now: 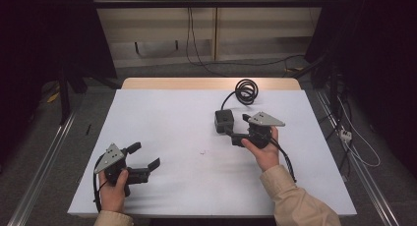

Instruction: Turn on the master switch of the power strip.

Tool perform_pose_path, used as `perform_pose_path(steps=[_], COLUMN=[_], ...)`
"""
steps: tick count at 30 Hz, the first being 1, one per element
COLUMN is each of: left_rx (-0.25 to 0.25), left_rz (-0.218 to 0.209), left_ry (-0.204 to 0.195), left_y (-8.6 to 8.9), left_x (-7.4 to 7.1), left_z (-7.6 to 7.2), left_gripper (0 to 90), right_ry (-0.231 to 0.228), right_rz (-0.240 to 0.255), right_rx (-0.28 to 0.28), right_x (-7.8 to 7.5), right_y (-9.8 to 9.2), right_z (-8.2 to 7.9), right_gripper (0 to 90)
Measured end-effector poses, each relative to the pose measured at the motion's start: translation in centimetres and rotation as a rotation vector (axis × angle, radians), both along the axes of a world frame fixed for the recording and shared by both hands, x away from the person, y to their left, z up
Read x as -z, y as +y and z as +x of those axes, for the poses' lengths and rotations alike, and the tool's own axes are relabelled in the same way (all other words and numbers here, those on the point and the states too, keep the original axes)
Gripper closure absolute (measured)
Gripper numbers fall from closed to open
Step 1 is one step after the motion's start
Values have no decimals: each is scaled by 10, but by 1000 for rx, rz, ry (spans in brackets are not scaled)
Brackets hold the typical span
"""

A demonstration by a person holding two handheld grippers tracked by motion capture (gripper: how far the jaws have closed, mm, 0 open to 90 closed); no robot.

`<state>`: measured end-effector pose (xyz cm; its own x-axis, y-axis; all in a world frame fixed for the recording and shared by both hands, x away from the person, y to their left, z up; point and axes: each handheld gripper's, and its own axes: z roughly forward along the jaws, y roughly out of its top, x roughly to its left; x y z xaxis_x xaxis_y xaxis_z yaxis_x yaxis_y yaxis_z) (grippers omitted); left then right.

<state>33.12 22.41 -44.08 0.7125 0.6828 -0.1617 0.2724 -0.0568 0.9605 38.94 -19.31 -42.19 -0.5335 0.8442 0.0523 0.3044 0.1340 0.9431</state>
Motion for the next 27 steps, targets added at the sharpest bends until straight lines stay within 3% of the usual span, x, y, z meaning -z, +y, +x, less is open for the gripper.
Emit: perform_pose_path(steps=[5,27], left_rx=[-1,-7], left_rz=[0,1], left_ry=[-1,-3], left_y=[0,2], left_x=[0,0], left_z=[0,-1], left_gripper=[27,27], right_ry=[-2,27], right_rz=[-18,-2], right_rx=[-4,16], right_x=[0,6], right_y=[1,-3], right_z=[2,17], right_gripper=[172,268])
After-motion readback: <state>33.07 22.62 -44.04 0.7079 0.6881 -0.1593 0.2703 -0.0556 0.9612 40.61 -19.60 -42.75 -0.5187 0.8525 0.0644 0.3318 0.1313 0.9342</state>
